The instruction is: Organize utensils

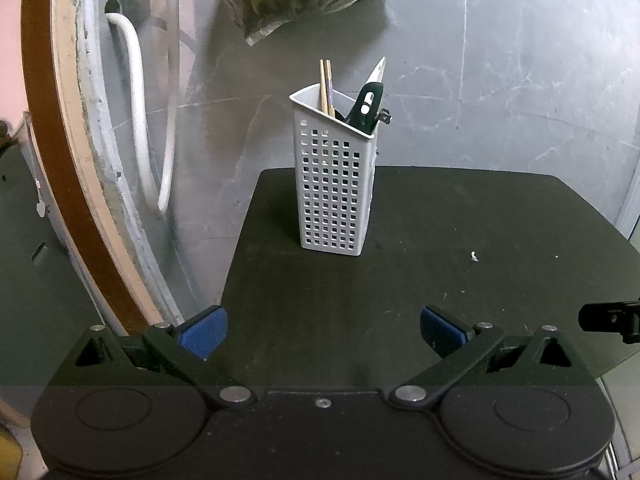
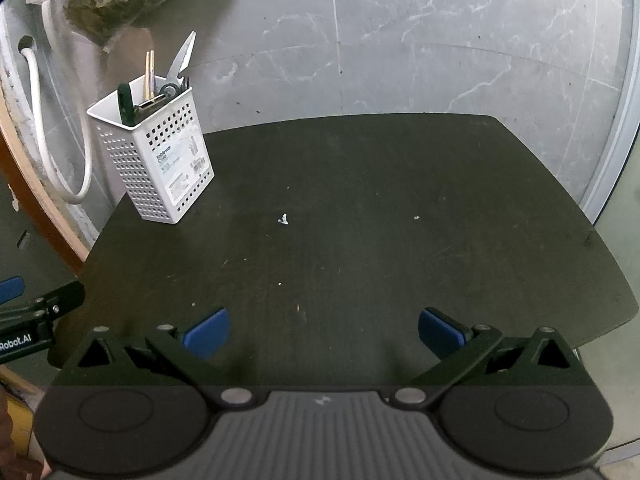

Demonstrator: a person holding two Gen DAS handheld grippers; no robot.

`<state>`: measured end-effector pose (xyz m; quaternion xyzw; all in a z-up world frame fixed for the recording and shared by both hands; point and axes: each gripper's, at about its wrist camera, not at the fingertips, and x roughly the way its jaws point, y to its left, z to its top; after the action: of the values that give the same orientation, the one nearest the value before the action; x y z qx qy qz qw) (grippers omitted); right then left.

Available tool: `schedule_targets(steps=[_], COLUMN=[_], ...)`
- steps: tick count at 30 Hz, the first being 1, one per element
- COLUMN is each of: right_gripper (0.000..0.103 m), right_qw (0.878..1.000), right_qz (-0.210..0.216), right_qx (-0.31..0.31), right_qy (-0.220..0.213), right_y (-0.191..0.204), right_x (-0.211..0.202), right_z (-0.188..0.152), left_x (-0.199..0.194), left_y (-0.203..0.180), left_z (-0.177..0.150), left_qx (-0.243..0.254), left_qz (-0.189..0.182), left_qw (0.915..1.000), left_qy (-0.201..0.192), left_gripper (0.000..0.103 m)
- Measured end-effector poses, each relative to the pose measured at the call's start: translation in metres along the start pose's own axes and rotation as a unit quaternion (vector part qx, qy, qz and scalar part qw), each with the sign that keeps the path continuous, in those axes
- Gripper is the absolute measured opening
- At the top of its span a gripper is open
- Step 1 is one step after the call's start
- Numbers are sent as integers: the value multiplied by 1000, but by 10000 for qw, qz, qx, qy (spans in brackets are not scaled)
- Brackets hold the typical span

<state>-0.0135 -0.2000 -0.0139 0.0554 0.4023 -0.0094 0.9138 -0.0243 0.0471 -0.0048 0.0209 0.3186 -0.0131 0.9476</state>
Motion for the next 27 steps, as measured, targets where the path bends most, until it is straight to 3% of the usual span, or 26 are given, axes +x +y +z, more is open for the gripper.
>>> schedule_targets(steps=[27], right_gripper=[103], right_qw=[9996], right_qz=[-55], right_qx=[51], right_qy=[279], right_y=[-1], right_x=[27], right_z=[8], left_x=[30], left_y=[0], left_z=[7], left_qx=[66], left_qz=[-129], left_qw=[9995], left_qy=[286], left_gripper=[102])
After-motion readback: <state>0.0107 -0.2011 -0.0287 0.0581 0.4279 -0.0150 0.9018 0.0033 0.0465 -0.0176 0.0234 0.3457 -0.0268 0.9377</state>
